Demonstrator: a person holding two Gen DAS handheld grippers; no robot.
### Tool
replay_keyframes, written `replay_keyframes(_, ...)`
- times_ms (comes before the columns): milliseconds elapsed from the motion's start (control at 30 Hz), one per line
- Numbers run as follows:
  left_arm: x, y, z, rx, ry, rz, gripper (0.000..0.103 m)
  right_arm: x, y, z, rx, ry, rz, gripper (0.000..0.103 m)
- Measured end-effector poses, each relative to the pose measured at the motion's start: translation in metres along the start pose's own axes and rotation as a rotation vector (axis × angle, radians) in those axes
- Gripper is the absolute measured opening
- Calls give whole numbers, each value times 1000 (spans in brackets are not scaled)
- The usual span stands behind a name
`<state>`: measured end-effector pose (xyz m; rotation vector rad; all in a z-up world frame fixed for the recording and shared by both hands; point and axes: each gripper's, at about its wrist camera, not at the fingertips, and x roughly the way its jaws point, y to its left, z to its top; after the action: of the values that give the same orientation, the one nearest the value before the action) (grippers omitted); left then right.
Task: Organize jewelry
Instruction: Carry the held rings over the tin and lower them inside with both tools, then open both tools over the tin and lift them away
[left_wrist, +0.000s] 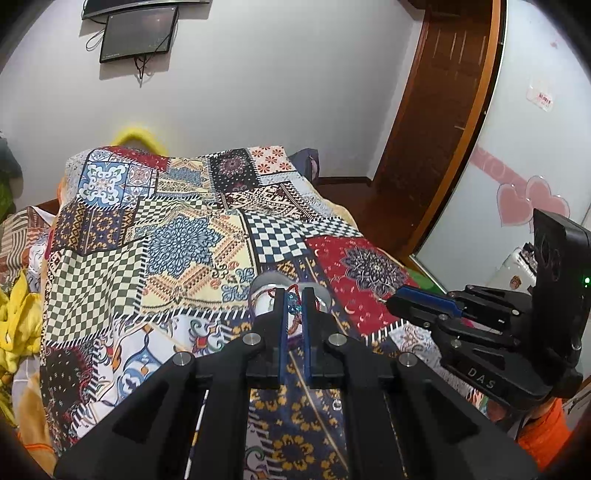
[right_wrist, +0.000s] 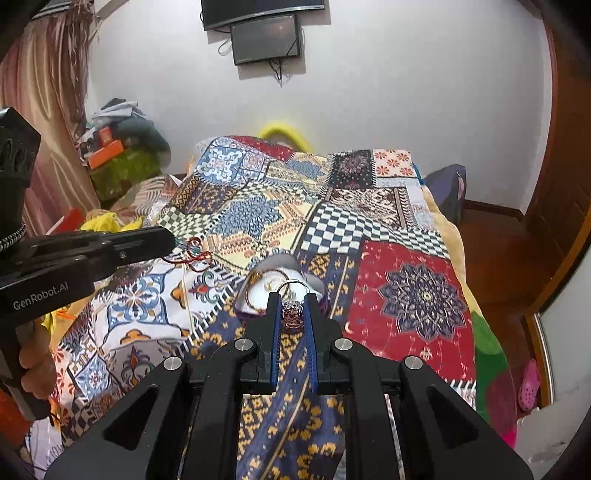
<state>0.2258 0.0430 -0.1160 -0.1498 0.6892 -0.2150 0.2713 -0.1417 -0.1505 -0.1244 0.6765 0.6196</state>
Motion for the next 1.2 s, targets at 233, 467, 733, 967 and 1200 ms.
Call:
replay_keyframes(233, 25, 2, 8, 9, 6, 19, 5, 22, -3, 6, 5, 5, 22, 10)
replay_keyframes(467, 58, 11, 5, 2, 58, 11, 5, 55, -8, 6, 17, 53, 38, 11)
replay_keyframes(733, 93, 18, -5, 11, 135, -4, 5, 86, -23, 11, 27, 134, 77, 11)
replay_keyframes(967, 111, 24, -11, -8, 186, -34, 5, 99, -24, 12, 13, 184, 108, 11)
replay_keyframes(1200, 114, 25, -11, -4, 200, -44, 5, 108, -24, 9, 10, 213, 114, 11)
